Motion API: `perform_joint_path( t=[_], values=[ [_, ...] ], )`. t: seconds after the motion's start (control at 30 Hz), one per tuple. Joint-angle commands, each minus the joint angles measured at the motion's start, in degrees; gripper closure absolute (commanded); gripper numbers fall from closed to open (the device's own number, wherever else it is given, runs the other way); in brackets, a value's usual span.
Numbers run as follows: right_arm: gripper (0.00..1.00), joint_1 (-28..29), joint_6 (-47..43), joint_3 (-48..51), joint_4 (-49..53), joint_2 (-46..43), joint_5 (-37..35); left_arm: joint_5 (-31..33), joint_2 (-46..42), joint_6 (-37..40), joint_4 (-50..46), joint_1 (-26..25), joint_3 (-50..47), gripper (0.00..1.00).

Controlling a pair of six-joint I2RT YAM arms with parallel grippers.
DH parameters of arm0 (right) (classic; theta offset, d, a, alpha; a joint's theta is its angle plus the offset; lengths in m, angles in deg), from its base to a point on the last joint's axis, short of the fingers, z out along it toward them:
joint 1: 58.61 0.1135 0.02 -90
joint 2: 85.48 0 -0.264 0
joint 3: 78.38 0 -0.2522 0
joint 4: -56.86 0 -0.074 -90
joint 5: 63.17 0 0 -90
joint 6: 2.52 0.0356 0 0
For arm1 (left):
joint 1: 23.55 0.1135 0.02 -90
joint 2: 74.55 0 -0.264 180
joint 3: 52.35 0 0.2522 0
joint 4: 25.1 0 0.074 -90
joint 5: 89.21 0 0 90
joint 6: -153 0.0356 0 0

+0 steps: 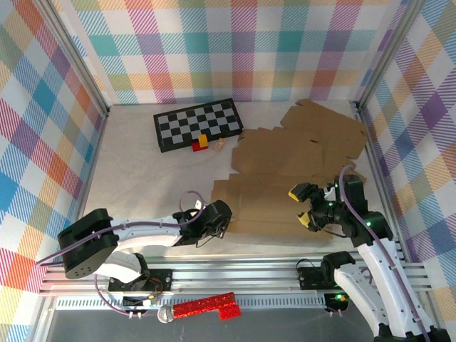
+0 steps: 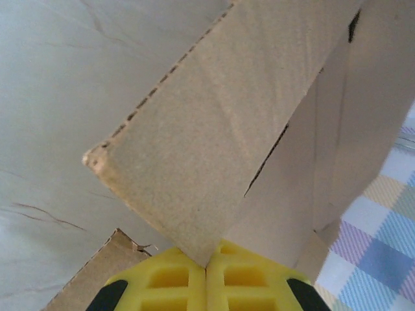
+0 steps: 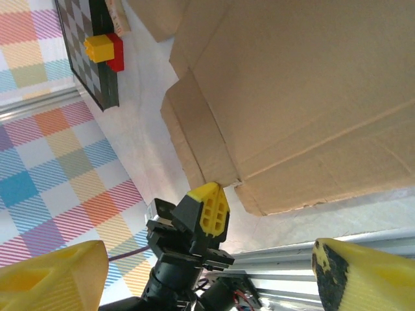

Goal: Fold the paper box

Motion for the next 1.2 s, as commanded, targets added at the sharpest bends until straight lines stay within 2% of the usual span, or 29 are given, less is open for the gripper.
perform_joint_path(
  t=[0.0, 0.13, 0.3, 0.43, 0.6, 0.77, 0.87, 1.17],
  values=[
    [0.17, 1.14, 8.19, 3.31, 0.41, -2.53, -0.83, 3.30, -2.11, -0.62, 1.57, -0.38, 2.59, 1.00],
    [0.14, 4.89, 16.00, 6.65, 1.90, -6.60, -4.30, 4.33, -3.27, -0.76, 0.90, -0.29, 4.68, 1.00],
    [0.15, 12.66, 23.37, 11.29, -0.25, -9.45, -9.91, 3.98, -3.21, -0.41, 0.95, -0.21, 6.67, 1.00],
    [0.17, 17.81, 25.85, 14.73, -7.90, -7.95, -16.31, 3.97, -3.37, -0.41, 1.27, -0.21, 7.14, 1.00],
    [0.22, 19.06, 26.91, 17.41, -20.29, -3.66, -21.27, 3.48, -3.46, -0.24, 1.84, -0.21, 7.31, 1.00],
    [0.31, 19.17, 26.49, 17.29, -25.65, 1.77, -22.27, 3.35, -3.80, -0.15, 1.93, -0.21, 7.40, 1.00],
    [0.41, 19.15, 26.81, 16.75, -27.06, 2.72, -23.30, 3.22, -3.98, -0.15, 1.68, -0.22, 7.40, 1.00],
    [0.62, 19.33, 27.40, 14.06, -24.14, 2.07, -24.71, 3.00, -3.98, -0.32, 2.11, -0.21, 7.29, 1.00]
  ],
)
